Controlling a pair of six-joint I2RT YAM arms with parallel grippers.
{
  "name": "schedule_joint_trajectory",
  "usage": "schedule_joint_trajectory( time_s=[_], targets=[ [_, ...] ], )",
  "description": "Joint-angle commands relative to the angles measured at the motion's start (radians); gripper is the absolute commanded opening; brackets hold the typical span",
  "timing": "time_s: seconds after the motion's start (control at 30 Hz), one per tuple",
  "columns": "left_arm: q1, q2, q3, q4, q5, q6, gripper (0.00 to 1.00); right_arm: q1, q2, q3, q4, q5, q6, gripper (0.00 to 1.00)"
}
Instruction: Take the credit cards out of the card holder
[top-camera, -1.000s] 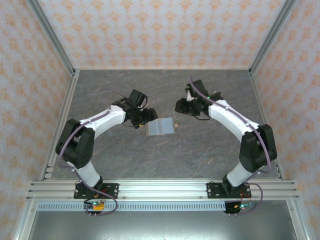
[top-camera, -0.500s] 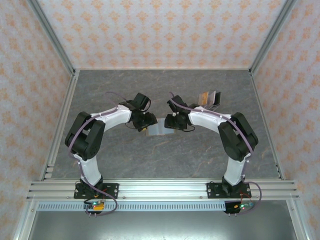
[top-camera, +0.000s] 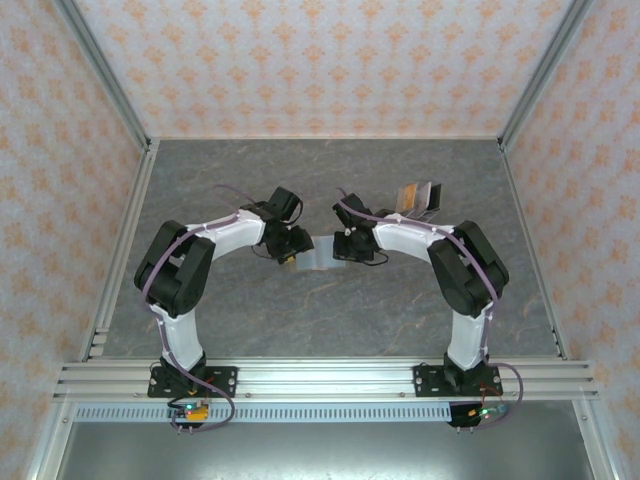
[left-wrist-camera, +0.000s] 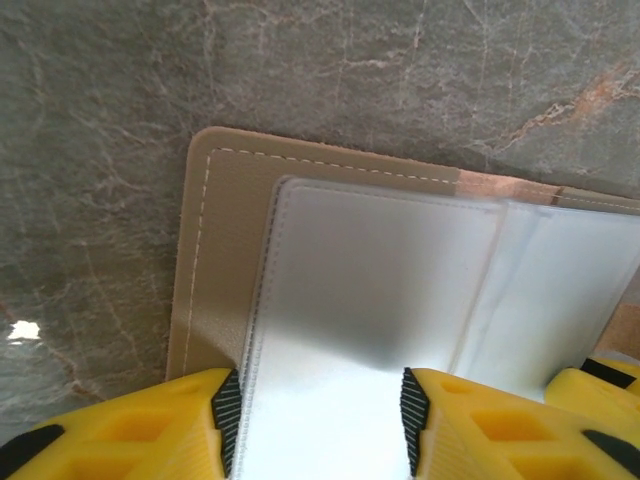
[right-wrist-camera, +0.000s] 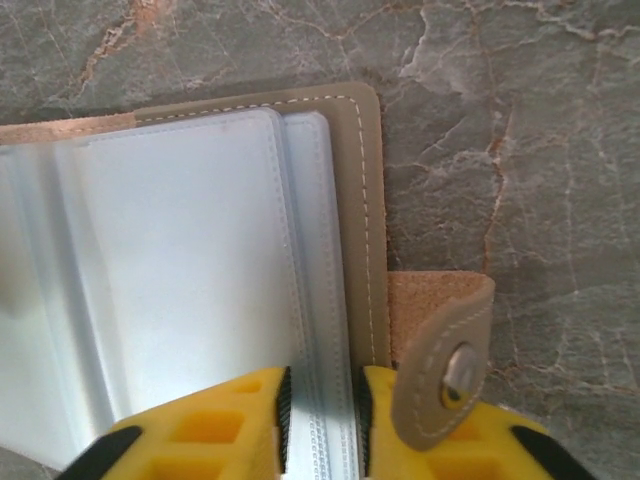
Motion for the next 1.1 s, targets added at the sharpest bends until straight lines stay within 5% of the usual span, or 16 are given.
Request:
schedule_joint_trajectory(
  time_s=[0.0,0.57,0.8,0.93,1.07],
  targets=[
    [-0.012,0.027,0.017,0.013,0.006,0.001,0.46,0.002,0.021,0.026,0.01,-0.014,0.002,0.22],
    [-0.011,0.06,0.022,0.036,0.059,0.016,0.27,0.003,0.039,0.045,0.097,-0.196,0.014,0.12],
    [-0.011,0.032,0.046,-0.001,0.048,0.039,0.28,0.002,0.004,0.044,0.062,-0.142,0.009,0.12],
    [-0.009,-0.038,0.074,-0.035,0.047,0.063,0.32,0.001,-0.074,0.027,0.03,-0.094,0.0,0.21],
    [0.01,-0.114,0.095,-0.081,0.032,0.087,0.41,-0.007,-0.184,0.002,0.014,-0.016,-0.008,0.4]
  ],
)
